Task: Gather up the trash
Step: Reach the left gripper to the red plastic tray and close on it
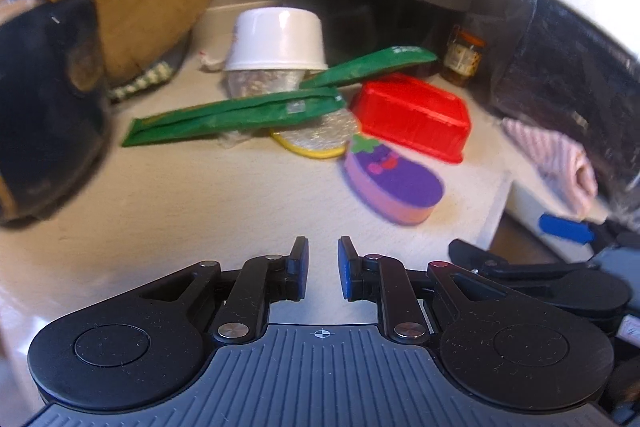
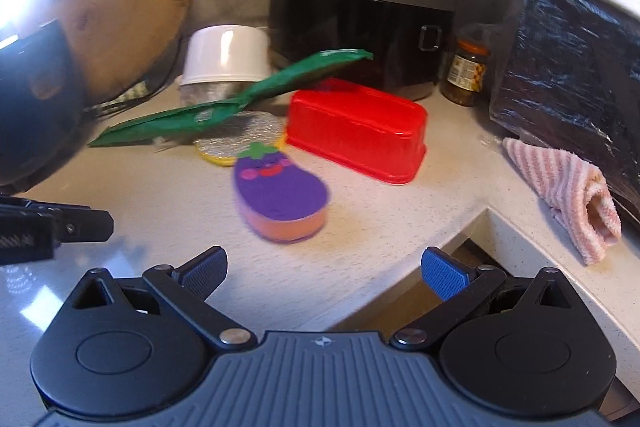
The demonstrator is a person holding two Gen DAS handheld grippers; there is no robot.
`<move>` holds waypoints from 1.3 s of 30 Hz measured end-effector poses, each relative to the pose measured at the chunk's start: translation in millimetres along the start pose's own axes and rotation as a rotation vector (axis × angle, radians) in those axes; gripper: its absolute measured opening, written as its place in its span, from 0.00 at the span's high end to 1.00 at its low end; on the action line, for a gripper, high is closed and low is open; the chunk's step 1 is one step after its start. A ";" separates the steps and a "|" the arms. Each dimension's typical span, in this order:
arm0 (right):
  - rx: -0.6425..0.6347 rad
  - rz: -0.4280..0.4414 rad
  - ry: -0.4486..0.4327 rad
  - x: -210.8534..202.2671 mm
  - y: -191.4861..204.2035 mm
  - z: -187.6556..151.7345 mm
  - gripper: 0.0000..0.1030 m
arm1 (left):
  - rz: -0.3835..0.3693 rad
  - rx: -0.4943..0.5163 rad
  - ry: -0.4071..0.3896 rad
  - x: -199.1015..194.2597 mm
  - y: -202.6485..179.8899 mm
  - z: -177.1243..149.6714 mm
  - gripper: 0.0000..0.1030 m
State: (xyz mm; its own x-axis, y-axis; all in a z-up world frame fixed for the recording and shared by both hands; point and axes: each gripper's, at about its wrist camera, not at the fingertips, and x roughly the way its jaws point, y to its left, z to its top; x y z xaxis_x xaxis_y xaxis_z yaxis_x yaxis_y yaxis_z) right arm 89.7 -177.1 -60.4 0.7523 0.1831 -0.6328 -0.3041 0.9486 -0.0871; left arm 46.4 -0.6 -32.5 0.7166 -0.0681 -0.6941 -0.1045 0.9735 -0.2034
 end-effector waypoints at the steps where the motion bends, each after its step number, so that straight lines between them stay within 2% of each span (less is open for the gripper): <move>1: 0.003 -0.008 -0.008 4.2 -4.7 0.0 0.00 | -0.034 -0.022 0.004 4.9 1.7 2.3 0.82; 4: 0.001 -0.040 -0.038 16.3 -19.3 1.6 0.00 | -0.126 -0.108 0.034 21.2 7.8 10.5 0.82; 6: 0.006 -0.039 -0.051 23.1 -30.7 4.0 0.00 | -0.122 -0.119 0.035 29.6 8.8 16.3 0.82; 10: 0.052 0.030 -0.054 35.0 -52.7 11.2 0.00 | -0.048 -0.038 -0.040 41.2 9.6 38.8 0.82; 13: 0.064 0.070 -0.074 41.4 -60.3 13.4 0.00 | 0.049 -0.037 -0.101 54.2 25.3 64.6 0.82; 15: 0.079 0.111 -0.082 45.3 -63.7 14.0 0.00 | 0.111 -0.067 -0.115 68.4 42.6 81.6 0.82; 18: 0.106 0.152 -0.072 52.0 -67.0 14.5 0.00 | 0.135 -0.183 -0.097 88.8 71.9 105.6 0.82; 20: 0.115 0.168 -0.067 54.7 -70.2 16.8 0.00 | 0.092 -0.236 -0.070 92.9 75.6 115.1 0.82; 21: 0.119 0.176 -0.072 56.0 -73.8 20.4 0.00 | 0.031 -0.232 -0.068 93.0 70.9 117.1 0.82; 23: 0.110 0.178 -0.104 60.3 -83.6 33.4 0.00 | -0.099 -0.177 -0.065 93.2 49.6 118.3 0.82; 26: 0.098 0.165 -0.156 78.9 -103.8 64.6 0.00 | -0.223 -0.085 -0.002 105.5 8.0 117.7 0.82; 28: 0.133 0.141 -0.154 98.8 -119.6 86.1 0.00 | -0.233 -0.078 0.019 118.4 -13.1 121.1 0.82; 31: 0.231 0.136 -0.144 128.9 -142.2 106.8 0.00 | -0.217 -0.107 -0.029 140.6 -28.5 133.9 0.82; 33: 0.291 0.189 -0.131 147.4 -155.7 113.3 0.00 | -0.203 -0.161 -0.056 158.3 -26.5 145.2 0.82; 36: 0.383 0.309 -0.097 175.0 -171.5 117.1 0.07 | -0.233 -0.241 -0.029 190.0 -17.7 159.8 0.82; 39: 0.460 0.425 -0.031 198.9 -178.8 114.3 0.07 | -0.209 -0.221 -0.009 209.4 -19.7 163.3 0.82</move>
State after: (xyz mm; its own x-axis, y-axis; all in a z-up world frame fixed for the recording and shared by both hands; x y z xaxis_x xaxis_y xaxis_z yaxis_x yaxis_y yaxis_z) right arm 360.5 -280.8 -82.7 0.6394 0.5697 -0.5163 -0.3031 0.8039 0.5117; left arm 311.2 1.7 -61.1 0.7446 -0.2593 -0.6150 -0.1005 0.8674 -0.4873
